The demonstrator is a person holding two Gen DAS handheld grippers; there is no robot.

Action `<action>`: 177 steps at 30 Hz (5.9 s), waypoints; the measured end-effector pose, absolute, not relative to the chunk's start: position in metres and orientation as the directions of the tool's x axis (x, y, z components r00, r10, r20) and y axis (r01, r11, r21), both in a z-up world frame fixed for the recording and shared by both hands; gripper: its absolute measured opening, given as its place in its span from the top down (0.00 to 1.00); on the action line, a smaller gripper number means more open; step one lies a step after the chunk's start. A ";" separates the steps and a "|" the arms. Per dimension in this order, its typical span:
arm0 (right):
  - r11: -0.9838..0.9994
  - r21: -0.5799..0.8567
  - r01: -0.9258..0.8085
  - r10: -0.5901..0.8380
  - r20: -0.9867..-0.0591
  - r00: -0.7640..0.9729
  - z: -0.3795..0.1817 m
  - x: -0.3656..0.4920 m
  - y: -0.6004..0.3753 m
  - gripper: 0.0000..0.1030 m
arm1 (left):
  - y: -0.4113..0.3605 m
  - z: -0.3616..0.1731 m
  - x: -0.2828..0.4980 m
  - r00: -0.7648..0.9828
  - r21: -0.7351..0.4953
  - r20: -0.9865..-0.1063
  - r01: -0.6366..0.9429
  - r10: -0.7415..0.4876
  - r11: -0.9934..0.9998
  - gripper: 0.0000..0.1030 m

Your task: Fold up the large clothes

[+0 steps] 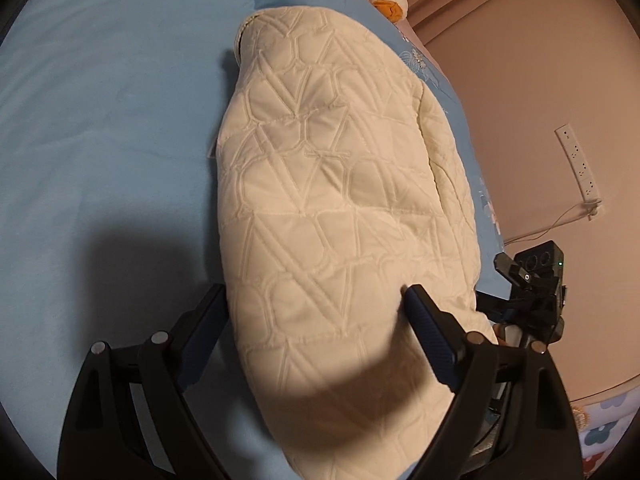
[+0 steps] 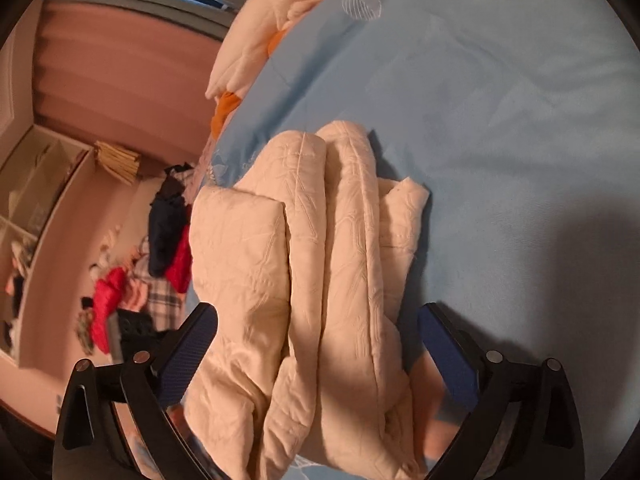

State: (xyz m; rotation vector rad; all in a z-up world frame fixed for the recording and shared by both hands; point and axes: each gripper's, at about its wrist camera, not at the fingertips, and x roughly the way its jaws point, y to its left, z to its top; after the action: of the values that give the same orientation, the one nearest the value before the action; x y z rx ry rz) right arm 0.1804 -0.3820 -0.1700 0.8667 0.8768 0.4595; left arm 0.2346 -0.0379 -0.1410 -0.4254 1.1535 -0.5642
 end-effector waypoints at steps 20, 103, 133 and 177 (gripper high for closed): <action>0.686 0.722 -0.090 0.674 -0.585 0.450 -0.168 0.214 -0.344 0.00 | -0.060 -0.160 0.260 0.218 -0.602 -0.735 0.225 -0.642 0.766 0.01; 0.803 0.326 -0.498 0.595 -0.486 0.641 -0.078 0.223 -0.188 0.67 | 0.031 -0.099 0.233 0.514 -0.467 -0.694 0.211 -0.503 0.859 0.29; 0.846 0.449 -0.289 0.529 -0.636 0.562 -0.129 0.273 -0.183 0.34 | 0.061 -0.122 0.278 0.526 -0.319 -0.781 0.125 -0.335 0.940 0.26; 0.875 0.138 -0.465 0.418 -0.700 0.579 -0.123 0.207 -0.130 0.52 | 0.049 -0.127 0.220 0.576 -0.046 -0.803 0.191 -0.150 0.980 0.20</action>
State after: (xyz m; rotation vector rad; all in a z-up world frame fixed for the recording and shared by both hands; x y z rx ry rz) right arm 0.2068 -0.1298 -0.1231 -0.0625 0.8014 0.5163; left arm 0.2204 0.0490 -0.1274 0.0480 0.9356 -0.1997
